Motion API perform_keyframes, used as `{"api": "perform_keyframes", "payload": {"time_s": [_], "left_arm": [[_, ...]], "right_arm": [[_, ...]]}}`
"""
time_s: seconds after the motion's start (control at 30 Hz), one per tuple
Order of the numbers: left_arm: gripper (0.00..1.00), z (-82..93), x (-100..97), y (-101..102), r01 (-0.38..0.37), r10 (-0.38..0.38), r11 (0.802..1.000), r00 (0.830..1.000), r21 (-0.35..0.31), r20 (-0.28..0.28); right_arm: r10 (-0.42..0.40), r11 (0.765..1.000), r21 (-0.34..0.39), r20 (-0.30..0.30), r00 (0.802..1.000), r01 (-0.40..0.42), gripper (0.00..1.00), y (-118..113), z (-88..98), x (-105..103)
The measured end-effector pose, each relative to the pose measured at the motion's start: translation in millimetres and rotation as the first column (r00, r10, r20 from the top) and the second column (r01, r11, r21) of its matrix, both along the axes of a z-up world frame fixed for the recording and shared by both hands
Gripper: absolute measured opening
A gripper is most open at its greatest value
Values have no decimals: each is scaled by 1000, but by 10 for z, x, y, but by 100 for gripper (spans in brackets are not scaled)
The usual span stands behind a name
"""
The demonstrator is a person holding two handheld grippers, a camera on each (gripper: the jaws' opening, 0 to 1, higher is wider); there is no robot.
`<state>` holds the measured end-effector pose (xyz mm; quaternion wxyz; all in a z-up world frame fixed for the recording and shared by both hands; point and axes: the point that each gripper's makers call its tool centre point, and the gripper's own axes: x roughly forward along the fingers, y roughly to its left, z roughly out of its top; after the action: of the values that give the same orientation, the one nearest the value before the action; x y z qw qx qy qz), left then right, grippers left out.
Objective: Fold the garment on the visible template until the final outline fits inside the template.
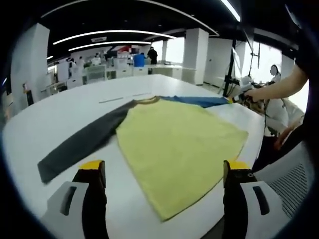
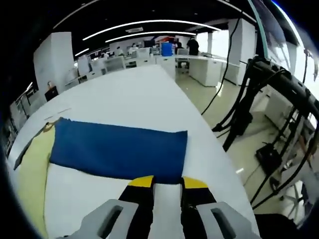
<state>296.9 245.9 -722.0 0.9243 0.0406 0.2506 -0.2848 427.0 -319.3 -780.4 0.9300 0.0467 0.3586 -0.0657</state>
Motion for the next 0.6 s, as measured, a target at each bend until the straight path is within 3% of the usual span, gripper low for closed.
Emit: {"api": "perform_keyframes", "payload": {"time_s": [0.13, 0.6], "left_arm": [[93, -62, -39, 32, 8, -7, 999, 1000, 38, -23], [94, -28, -48, 36, 9, -8, 999, 1000, 53, -17]], "right_arm": [[-10, 1000, 2, 0, 1000, 10, 11, -21, 2, 12], [-29, 999, 25, -32, 999, 30, 0, -89, -3, -20]]}}
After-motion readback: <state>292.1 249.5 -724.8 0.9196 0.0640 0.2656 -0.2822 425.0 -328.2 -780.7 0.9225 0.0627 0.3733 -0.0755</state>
